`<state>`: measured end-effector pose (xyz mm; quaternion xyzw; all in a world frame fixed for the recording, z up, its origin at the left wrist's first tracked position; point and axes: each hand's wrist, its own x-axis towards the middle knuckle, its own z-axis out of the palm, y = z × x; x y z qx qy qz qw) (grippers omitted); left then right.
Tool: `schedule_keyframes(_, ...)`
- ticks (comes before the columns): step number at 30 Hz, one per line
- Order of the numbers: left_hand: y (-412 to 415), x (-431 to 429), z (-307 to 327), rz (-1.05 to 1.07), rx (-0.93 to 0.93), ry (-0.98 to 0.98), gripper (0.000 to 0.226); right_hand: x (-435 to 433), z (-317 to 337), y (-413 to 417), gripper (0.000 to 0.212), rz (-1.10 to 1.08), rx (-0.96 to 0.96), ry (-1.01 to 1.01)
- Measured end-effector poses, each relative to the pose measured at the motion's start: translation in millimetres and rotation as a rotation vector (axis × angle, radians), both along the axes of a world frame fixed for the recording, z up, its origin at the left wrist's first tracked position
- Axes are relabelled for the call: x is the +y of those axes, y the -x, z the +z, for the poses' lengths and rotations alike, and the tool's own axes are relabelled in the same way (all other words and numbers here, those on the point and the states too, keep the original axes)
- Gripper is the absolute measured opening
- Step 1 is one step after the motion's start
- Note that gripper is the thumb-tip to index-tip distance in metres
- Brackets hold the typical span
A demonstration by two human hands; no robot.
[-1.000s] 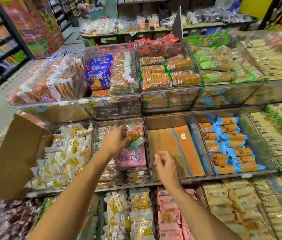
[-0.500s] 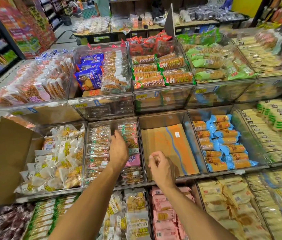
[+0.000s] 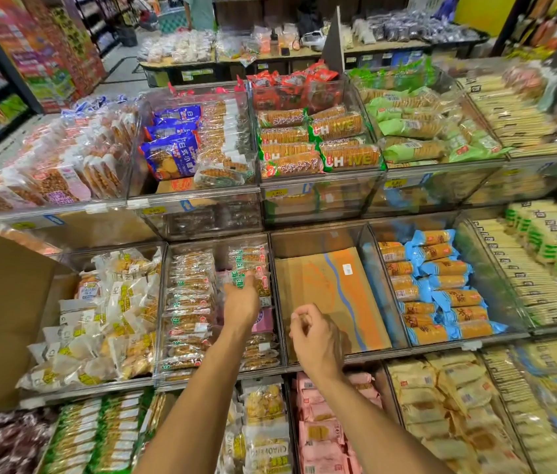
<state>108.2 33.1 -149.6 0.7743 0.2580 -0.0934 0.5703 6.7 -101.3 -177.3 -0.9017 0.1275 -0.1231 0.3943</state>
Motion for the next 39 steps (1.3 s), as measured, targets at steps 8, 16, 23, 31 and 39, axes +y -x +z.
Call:
schedule_keyframes(8, 0.3, 8.3, 9.9, 0.144, -0.161, 0.362, 0.073, -0.1, -5.4, -0.4, 0.009, 0.017, -0.038, -0.01)
schedule_keyframes(16, 3.4, 20.4, 12.5, 0.046, -0.167, 0.252, 0.056, 2.0, -7.6, -1.0, 0.01, 0.012, 0.008, 0.002)
schedule_keyframes(23, 19.5, 25.5, 32.3, -0.142, -0.179, -0.11, 0.076, 1.8, 0.5, -0.4, 0.022, -0.022, 0.056, -0.001)
schedule_keyframes(31, 49.5, 31.7, 71.9, -0.521, -0.349, -0.649, 0.065, -7.2, 41.4, 3.0, 0.025, 0.052, 0.15, -0.134)
schedule_keyframes(39, 49.1, -8.3, 154.1, -0.792, -0.459, -1.113, 0.071, -87.4, 134.9, 0.7, 0.047, 0.051, 0.189, 0.382)
